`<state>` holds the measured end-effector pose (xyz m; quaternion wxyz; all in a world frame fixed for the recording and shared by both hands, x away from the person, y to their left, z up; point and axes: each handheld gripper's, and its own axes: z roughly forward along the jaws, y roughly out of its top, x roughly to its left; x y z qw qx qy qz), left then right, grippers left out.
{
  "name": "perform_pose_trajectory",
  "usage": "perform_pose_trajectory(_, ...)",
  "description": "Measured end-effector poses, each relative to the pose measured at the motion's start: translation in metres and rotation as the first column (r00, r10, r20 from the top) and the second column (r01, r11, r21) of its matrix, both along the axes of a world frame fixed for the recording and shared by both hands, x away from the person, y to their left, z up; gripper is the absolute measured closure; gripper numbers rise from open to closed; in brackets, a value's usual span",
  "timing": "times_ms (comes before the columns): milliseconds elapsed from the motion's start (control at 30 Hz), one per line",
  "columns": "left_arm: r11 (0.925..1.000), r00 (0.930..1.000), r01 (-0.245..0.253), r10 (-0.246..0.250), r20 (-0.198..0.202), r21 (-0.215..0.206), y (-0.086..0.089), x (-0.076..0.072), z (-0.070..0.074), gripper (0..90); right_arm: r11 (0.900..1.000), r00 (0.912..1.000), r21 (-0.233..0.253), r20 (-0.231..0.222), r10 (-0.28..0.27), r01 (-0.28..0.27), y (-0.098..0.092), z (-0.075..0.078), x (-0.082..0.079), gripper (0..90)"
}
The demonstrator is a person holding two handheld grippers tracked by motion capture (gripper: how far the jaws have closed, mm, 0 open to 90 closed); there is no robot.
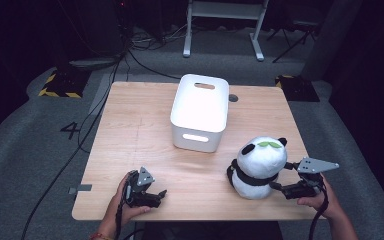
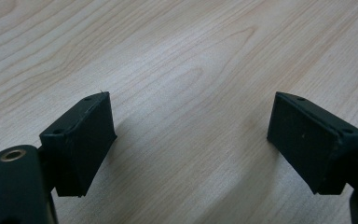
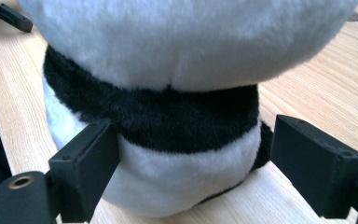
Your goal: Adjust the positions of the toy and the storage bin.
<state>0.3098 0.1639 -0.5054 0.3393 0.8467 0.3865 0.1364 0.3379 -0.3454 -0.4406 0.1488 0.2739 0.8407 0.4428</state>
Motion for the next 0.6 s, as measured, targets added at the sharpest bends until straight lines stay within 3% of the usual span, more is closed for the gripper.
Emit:
perform_pose_trajectory(367,1.0000,1.0000,0.000,0.000,0.000,0.000,0.000,0.000,0.000,14.9,0.999,0.9994,0.029,-0.025,0.025,-0.025,0.009,0.002,0.004,14.1)
perform_pose_trajectory(600,1.0000,1.0000,-0.002,0.002,0.001,0.000,0.000,0.000,0.000,14.9,0.999,0.9984,0.034,-0.049,0.028,-0.027,0.014,-0.002,0.009,7.7)
